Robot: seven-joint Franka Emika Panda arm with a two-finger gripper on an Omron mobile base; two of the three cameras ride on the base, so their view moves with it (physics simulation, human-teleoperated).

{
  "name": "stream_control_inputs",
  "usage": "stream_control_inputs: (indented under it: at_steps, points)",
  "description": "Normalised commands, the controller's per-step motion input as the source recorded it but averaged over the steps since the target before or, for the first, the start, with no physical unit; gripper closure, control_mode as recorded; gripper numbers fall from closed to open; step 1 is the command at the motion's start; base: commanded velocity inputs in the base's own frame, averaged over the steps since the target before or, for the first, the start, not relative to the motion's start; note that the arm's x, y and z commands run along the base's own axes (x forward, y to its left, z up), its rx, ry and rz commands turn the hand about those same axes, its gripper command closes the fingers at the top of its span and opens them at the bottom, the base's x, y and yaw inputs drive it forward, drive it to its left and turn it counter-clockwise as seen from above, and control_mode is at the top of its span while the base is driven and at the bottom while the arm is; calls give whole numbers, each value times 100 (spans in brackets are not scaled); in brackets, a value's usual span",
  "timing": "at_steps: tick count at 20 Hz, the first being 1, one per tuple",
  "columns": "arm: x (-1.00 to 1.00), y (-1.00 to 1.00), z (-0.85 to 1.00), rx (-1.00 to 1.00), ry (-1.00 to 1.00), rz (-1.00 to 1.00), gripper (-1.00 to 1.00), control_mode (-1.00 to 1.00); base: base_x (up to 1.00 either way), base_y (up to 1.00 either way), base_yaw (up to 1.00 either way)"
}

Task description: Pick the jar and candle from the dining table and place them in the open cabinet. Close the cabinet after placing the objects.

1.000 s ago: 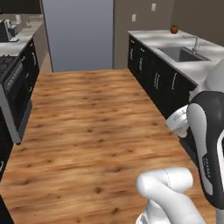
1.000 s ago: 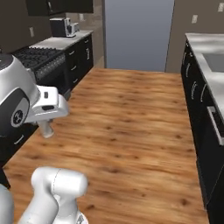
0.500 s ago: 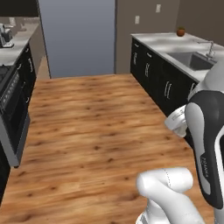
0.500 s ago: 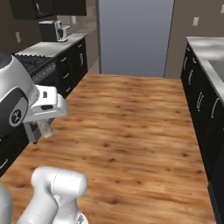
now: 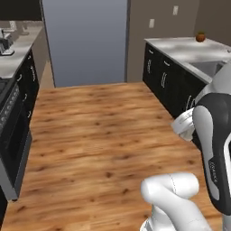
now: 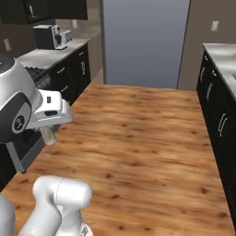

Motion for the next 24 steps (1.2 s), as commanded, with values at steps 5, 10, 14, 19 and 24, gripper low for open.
stream_control_inputs:
  at_steps: [5, 10, 14, 19, 24]
  points:
    - [0, 0, 0, 0, 0, 0, 100, 100, 100, 28, 26]
    - [0, 0, 0, 0, 0, 0, 100, 100, 100, 4, 39]
    - [0, 0, 0, 0, 0, 0, 100, 100, 100, -1, 46]
    - [0, 0, 0, 0, 0, 0, 100, 100, 100, -20, 50]
    - [0, 0, 0, 0, 0, 0, 100, 100, 100, -42, 51]
